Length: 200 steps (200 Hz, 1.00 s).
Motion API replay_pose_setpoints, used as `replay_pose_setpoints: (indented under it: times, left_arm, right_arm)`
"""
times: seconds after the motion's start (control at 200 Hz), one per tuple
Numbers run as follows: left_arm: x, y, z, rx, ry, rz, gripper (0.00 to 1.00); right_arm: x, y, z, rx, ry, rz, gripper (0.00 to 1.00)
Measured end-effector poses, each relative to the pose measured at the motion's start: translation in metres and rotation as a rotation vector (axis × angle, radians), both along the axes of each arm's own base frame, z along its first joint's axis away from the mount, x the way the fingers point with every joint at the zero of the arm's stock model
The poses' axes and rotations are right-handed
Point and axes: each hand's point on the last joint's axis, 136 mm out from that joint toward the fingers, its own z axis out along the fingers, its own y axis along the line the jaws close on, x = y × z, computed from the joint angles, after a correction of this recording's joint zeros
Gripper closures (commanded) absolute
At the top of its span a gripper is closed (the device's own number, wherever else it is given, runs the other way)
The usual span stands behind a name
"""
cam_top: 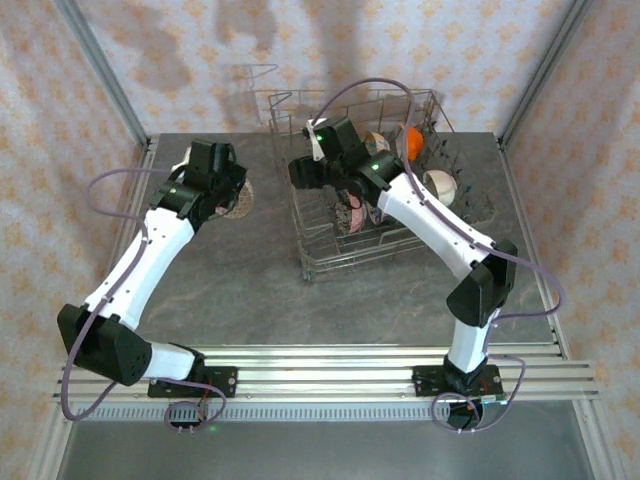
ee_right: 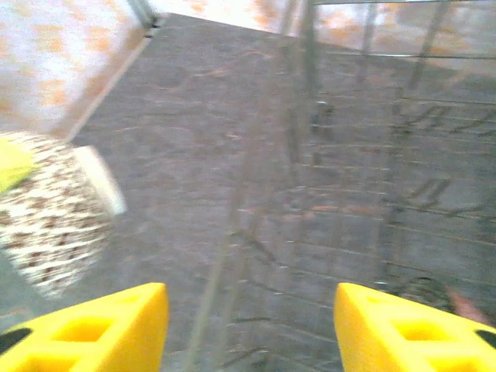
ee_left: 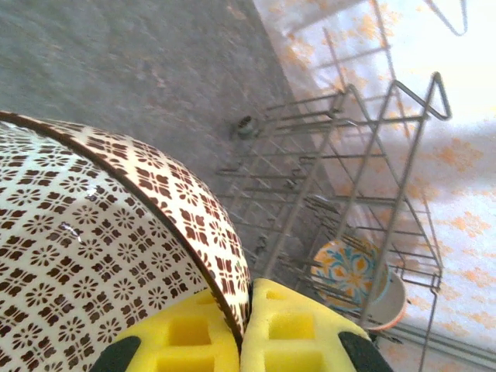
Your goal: Load the bowls into the dish rack
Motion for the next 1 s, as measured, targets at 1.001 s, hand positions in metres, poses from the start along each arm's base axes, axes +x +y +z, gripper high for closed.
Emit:
replay_pose_setpoints:
  times: [1.001]
  left_arm:
    - [0.028, -0.083, 0.055, -0.103, -0.113, -0.099, 1.0]
  right_arm:
    - [-0.005, 0.017, -0.002, 0.07, -0.157, -0.08, 0.67]
